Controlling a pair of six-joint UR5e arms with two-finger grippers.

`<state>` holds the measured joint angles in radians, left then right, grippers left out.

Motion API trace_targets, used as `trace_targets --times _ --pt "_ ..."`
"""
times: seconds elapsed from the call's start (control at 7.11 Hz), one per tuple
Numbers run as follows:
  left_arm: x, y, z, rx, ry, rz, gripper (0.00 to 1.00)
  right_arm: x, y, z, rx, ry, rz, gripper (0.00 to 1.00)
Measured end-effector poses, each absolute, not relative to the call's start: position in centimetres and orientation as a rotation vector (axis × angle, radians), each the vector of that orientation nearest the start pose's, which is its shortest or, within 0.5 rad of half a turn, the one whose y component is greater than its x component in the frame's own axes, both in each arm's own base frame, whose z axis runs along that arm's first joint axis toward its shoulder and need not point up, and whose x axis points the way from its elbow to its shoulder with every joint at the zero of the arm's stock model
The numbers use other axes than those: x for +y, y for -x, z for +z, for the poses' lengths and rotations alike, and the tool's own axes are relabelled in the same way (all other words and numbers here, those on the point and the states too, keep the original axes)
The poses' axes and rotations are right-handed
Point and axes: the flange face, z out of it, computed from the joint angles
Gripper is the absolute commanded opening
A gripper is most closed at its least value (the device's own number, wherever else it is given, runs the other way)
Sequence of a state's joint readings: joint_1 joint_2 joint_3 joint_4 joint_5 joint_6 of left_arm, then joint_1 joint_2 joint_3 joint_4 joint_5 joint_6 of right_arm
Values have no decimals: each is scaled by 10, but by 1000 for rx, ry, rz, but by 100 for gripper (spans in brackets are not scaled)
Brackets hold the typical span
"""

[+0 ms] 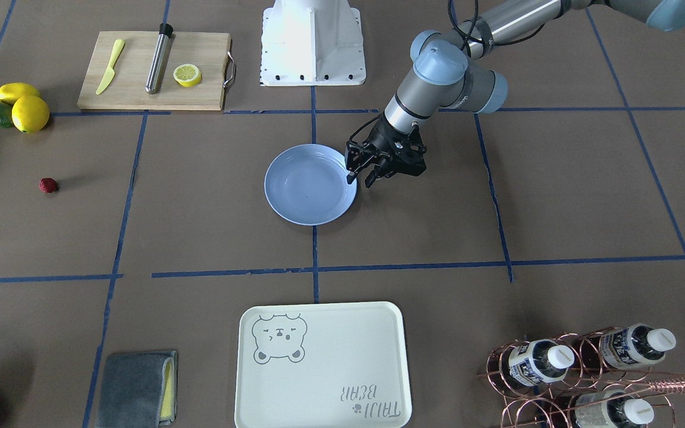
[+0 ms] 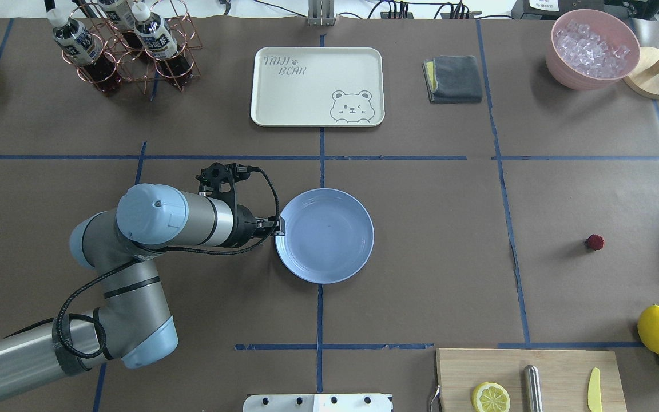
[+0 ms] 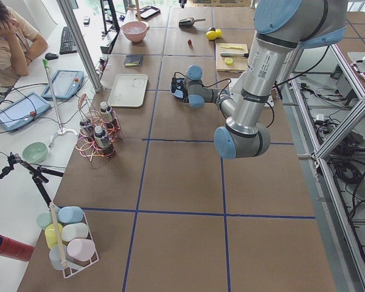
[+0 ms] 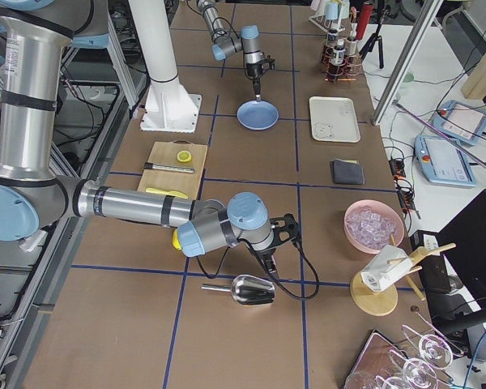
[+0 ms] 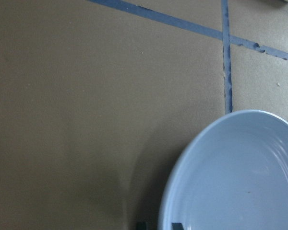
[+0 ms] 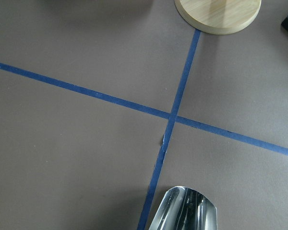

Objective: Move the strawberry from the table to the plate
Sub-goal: 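Release the plate and withdraw the left gripper out of view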

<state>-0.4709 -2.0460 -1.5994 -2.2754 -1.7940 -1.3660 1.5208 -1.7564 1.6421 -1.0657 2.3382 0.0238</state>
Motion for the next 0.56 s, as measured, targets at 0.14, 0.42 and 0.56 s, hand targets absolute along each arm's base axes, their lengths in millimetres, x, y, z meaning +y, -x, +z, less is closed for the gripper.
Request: trace_targets --times 0.14,0.42,0.56 --pt "-409 -530 295 1186 -246 -71 100 -434 -42 651 -775 -346 -177 100" --pt "-450 -467 286 1076 -292 20 100 -441 -37 635 -827 -391 -206 100" --pt "-473 -420 278 994 -319 68 100 -444 -34 622 -882 -409 -201 99"
